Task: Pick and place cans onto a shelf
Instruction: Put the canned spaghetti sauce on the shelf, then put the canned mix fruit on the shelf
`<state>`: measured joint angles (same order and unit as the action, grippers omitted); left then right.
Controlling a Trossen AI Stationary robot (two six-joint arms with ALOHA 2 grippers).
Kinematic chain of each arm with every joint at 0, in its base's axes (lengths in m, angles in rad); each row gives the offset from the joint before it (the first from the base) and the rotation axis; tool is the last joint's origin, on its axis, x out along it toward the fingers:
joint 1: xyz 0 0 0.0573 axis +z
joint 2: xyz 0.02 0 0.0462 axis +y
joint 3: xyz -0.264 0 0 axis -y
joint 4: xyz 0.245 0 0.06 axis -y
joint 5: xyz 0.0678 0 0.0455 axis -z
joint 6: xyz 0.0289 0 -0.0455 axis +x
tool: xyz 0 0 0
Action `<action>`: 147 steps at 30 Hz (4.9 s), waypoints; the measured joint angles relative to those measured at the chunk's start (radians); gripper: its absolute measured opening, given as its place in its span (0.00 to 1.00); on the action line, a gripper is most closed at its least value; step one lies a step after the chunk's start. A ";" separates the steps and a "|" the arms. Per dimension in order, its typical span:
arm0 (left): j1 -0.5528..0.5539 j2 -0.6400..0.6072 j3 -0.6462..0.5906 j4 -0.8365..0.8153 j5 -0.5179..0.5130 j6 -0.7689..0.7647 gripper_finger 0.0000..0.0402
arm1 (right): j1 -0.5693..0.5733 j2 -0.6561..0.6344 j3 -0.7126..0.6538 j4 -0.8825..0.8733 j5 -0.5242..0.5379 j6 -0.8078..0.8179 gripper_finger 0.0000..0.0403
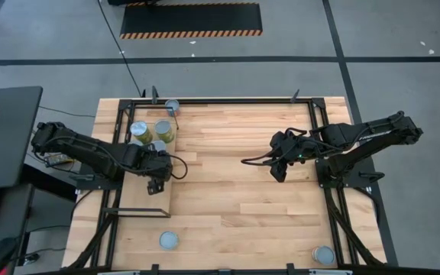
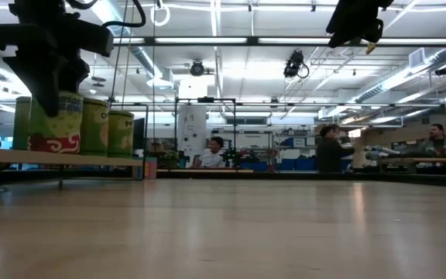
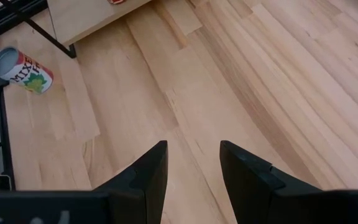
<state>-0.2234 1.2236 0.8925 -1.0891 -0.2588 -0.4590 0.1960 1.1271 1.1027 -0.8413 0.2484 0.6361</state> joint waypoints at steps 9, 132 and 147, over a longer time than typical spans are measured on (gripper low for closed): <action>0.000 0.000 0.000 -0.002 0.000 0.001 0.87 | 0.000 0.000 0.000 0.000 -0.008 -0.001 0.38; -0.663 0.808 1.043 -0.414 0.056 -1.758 0.88 | 0.340 0.000 0.000 0.010 0.004 0.173 0.38; -0.672 0.807 1.043 -0.407 0.055 -1.754 0.83 | 0.340 0.000 0.000 0.010 0.005 0.175 0.38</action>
<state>-0.8951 2.0308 1.9354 -1.4963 -0.2035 -2.2127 0.5358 1.1271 1.1027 -0.8314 0.2531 0.8107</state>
